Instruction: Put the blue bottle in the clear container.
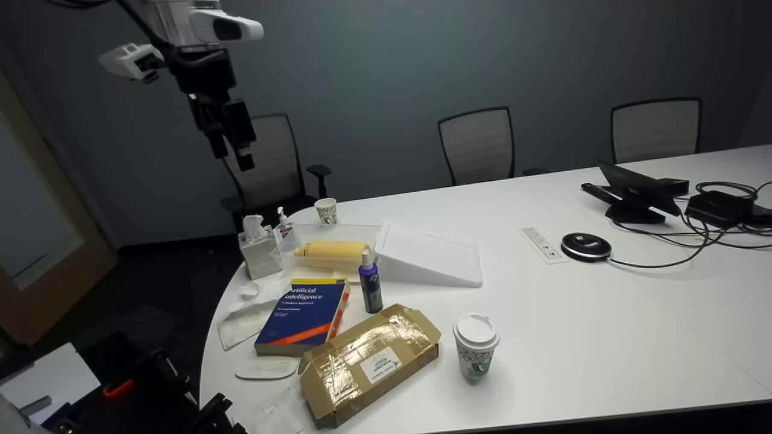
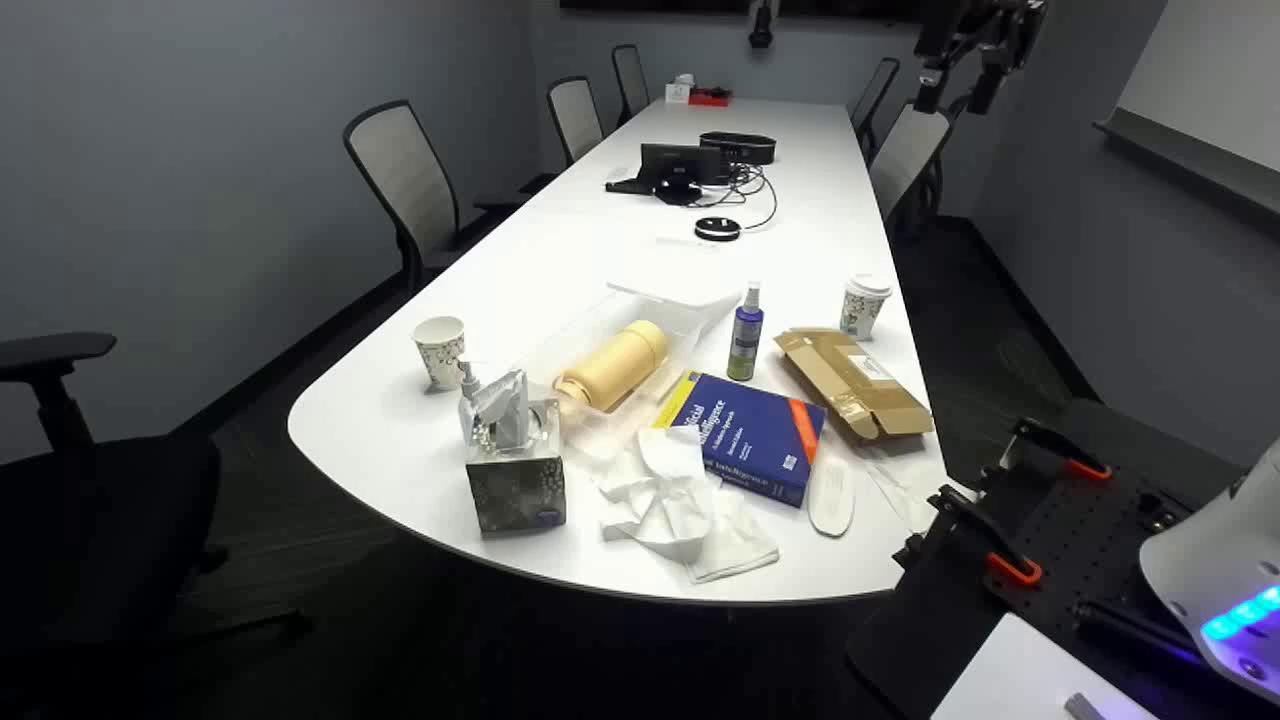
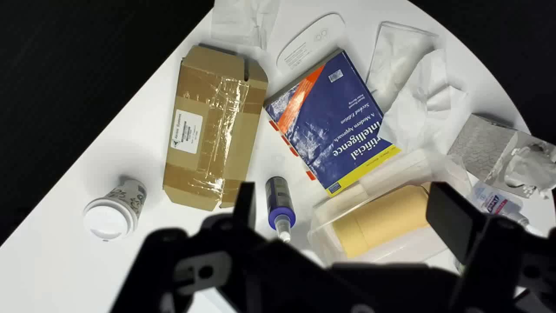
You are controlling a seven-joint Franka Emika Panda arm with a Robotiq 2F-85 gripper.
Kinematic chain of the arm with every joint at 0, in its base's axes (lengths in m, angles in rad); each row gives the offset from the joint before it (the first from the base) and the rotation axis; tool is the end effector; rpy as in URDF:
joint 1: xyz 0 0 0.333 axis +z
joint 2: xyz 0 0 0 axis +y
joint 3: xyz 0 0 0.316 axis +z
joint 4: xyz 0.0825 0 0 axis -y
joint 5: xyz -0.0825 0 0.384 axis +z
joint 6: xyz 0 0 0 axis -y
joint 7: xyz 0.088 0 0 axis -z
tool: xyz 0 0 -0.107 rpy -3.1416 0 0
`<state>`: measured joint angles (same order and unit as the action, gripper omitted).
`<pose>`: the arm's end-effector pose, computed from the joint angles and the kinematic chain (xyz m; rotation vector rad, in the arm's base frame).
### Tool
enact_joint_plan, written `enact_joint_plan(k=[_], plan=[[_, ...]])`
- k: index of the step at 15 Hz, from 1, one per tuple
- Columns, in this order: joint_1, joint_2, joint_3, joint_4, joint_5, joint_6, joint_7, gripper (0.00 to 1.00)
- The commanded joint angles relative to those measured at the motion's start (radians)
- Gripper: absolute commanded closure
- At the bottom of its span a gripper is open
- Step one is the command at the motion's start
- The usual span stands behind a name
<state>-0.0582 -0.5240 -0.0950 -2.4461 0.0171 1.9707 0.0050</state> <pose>0.3909 -0.0617 0.4897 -3.0715 0.2353 -0.0781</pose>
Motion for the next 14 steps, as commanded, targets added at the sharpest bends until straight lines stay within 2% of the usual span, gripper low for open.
enact_joint_plan(k=[1, 6, 7, 9, 14], plan=[[-0.008, 0.001, 0.007, 0.002, 0.004, -0.003, -0.004, 0.00], [-0.008, 0.001, 0.007, 0.002, 0.004, -0.003, -0.004, 0.00], [-0.015, 0.033, 0.002, 0.015, 0.012, 0.017, 0.016, 0.00], [-0.023, 0.138, -0.013, 0.061, 0.045, 0.055, 0.050, 0.00], [-0.041, 0.432, 0.014, 0.212, 0.029, 0.214, 0.207, 0.00]])
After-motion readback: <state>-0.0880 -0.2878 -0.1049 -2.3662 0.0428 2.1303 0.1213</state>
